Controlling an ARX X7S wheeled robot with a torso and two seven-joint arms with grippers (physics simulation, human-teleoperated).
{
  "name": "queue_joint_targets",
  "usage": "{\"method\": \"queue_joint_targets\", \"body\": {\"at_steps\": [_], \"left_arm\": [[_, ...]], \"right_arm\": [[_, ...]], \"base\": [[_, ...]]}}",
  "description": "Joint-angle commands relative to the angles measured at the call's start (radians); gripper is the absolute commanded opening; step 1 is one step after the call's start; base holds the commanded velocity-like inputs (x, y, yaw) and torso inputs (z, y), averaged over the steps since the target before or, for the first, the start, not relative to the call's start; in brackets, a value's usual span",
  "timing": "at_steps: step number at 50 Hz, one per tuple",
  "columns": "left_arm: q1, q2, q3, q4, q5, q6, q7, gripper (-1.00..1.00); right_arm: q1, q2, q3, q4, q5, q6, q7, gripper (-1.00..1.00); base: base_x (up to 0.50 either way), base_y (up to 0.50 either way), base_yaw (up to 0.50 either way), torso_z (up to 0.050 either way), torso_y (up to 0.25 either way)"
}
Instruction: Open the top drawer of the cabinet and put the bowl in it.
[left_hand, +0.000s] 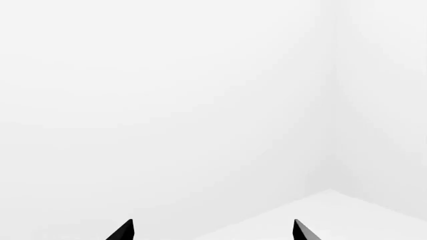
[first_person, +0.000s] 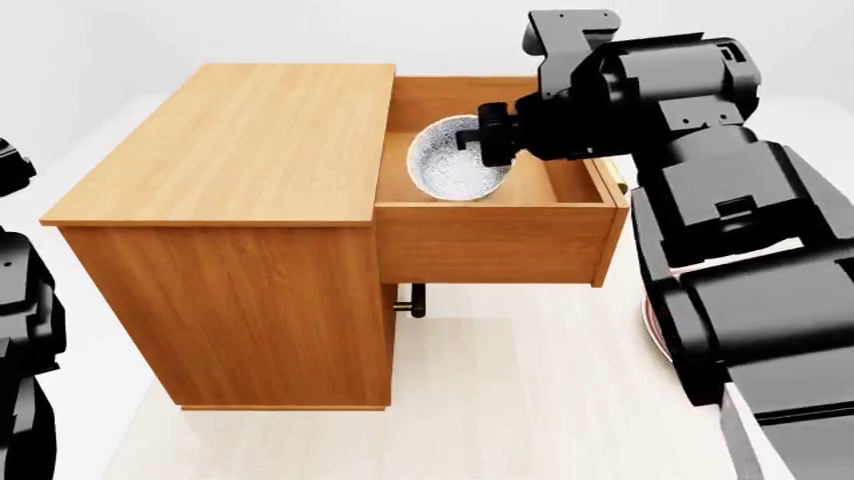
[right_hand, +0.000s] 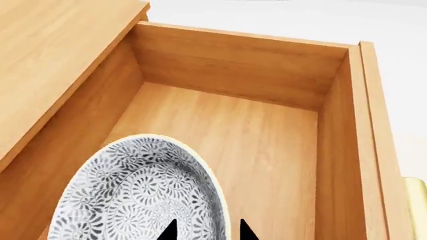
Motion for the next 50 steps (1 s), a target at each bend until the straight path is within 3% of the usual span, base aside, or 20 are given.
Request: {"method": "queue_joint_targets", "body": {"at_steps": [1,10,32,35,39,46,50], "left_arm": [[0.002,0.000,-0.004,0.000,0.001,0.006,0.001,1.00],[0.003,-0.001,-0.008,0.000,0.000,0.007,0.005,1.00],[-0.001,0.000,-0.009,0.000,0.002,0.001,0.007,1.00],[-0.001,0.000,-0.008,0.000,0.002,-0.001,0.007,1.00],[-0.003,0.000,-0.005,0.000,0.002,-0.004,0.002,1.00],[-0.005,0.000,0.001,0.000,0.004,-0.010,0.001,1.00],[-0.006,0.001,0.005,0.000,0.004,-0.013,-0.002,1.00]], "right_arm": [[0.011,0.000,0.115,0.000,-0.091,0.002,-0.006,1.00],[0.040,0.000,0.153,0.000,-0.165,-0.045,-0.010,1.00],[0.326,0.003,-0.002,-0.005,-0.133,-0.219,-0.012,1.00],[0.161,0.098,0.041,-0.430,-0.076,0.064,0.081,1.00],[-0.022,0.158,0.174,-1.030,0.006,0.315,0.209,1.00],[-0.284,0.176,0.323,-1.721,0.078,0.528,0.354,1.00],[-0.443,0.176,0.371,-1.979,0.102,0.562,0.400,1.00]], "base": [[0.00,0.00,0.00,0.000,0.000],[0.00,0.00,0.00,0.000,0.000],[0.00,0.00,0.00,0.000,0.000],[0.00,0.00,0.00,0.000,0.000],[0.00,0.00,0.00,0.000,0.000],[0.00,0.00,0.00,0.000,0.000],[0.00,0.00,0.00,0.000,0.000]]}}
